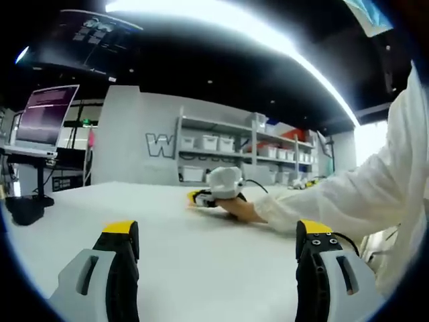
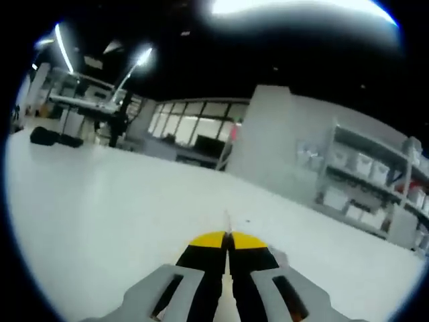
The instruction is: Open the resealable bag by pulling the two sides of the seal apart until the entire bag opening is separated and visibly accessible.
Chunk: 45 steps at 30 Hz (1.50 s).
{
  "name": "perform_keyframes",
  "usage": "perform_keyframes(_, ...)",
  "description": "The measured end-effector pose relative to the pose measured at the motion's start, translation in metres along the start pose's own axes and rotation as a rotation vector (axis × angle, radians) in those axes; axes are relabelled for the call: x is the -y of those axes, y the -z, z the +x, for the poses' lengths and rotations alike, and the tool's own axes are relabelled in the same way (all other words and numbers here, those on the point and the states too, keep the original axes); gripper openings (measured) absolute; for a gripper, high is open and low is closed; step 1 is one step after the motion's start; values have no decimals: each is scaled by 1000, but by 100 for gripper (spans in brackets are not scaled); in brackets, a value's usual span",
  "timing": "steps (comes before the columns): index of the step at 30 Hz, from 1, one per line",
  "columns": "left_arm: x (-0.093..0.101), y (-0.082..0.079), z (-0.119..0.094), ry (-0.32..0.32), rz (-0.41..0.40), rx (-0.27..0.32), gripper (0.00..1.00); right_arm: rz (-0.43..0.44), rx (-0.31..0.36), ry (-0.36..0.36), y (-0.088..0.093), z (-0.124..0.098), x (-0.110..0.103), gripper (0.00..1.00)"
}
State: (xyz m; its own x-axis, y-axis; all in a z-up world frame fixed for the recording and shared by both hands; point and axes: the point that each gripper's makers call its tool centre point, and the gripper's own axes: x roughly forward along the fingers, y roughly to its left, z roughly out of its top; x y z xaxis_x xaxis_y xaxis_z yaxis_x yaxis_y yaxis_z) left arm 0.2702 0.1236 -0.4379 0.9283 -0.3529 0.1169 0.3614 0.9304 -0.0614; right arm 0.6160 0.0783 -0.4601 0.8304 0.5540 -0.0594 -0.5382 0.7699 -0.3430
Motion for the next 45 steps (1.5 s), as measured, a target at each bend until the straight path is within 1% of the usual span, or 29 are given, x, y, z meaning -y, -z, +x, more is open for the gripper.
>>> perform_keyframes(3,-2,1,1,-2,-3,-6,95,20,-4,2,-1,1,1,0)
perform_keyframes(5,-3,0,1,-4,0,-2,95,70,4,12,-4,3,5,0)
perform_keyframes(7,-4,-1,1,-6,-1,0,95,142,4,19,-5,3,10,0)
perform_keyframes(10,-4,0,-1,-12,-3,-2,95,199,26,48,-12,3,21,0)
perform_keyframes(12,-6,3,0,-17,-7,-6,95,227,30,51,-16,3,28,0)
perform_keyframes(14,-6,4,0,-18,-12,-8,95,219,31,57,-21,4,34,0)
perform_keyframes(16,-5,5,1,-15,-15,-8,95,197,39,60,-28,4,39,0)
perform_keyframes(18,-3,5,2,-10,-15,-7,95,192,48,60,-37,4,43,0)
perform_keyframes(20,-3,5,2,-8,-16,-6,95,163,54,66,-43,4,47,0)
perform_keyframes(22,-3,5,2,-7,-16,-7,95,145,54,70,-47,5,51,0)
perform_keyframes(28,-7,7,-1,-18,-23,-7,95,140,57,90,-56,6,63,0)
perform_keyframes(36,-8,7,-3,-17,-25,-5,95,116,62,89,-64,6,62,0)
perform_keyframes(45,-8,8,-4,-17,-27,-5,95,116,83,74,-75,2,59,0)
